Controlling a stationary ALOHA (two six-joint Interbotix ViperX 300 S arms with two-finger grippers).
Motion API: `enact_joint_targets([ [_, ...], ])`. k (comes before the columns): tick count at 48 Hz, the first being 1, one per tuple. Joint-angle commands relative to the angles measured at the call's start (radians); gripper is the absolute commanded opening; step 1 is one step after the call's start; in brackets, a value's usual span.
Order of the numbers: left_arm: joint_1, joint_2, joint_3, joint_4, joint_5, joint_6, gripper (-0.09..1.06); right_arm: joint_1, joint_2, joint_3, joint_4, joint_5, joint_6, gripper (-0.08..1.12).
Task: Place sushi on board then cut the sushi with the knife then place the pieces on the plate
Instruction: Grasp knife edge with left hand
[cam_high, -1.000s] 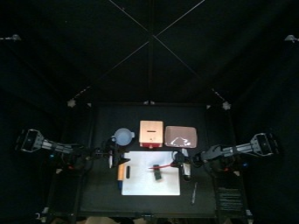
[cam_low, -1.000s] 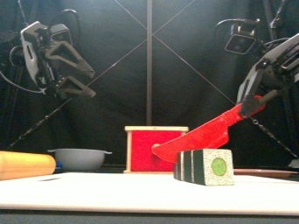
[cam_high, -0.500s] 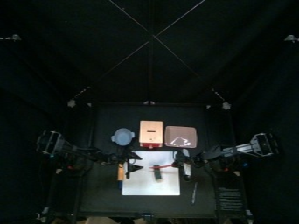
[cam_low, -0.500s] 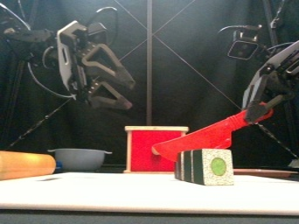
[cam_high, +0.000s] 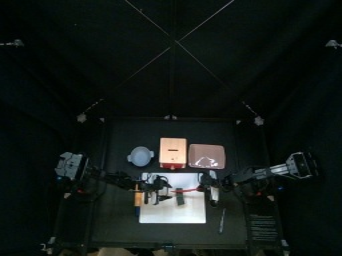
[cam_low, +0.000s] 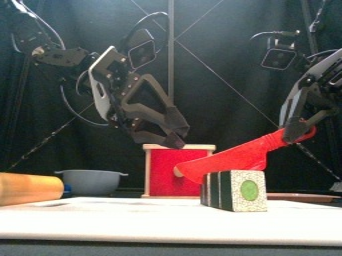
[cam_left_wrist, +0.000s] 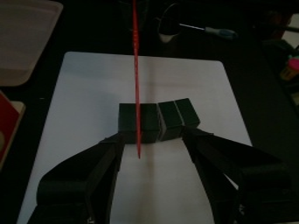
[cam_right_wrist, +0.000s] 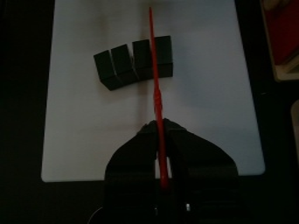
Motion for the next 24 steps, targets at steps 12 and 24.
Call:
enact_joint_targets([
  [12,0.029,0.029,-0.061,0.005,0.069,0.017,0.89,-0.005,-0.005,-0.025,-0.006,0.003,0.002,0.42],
  [24,0.051,0.040,-0.077,0.003,0.084,0.017,0.89,-0.005,-0.006,-0.025,-0.005,0.003,0.003,0.42],
])
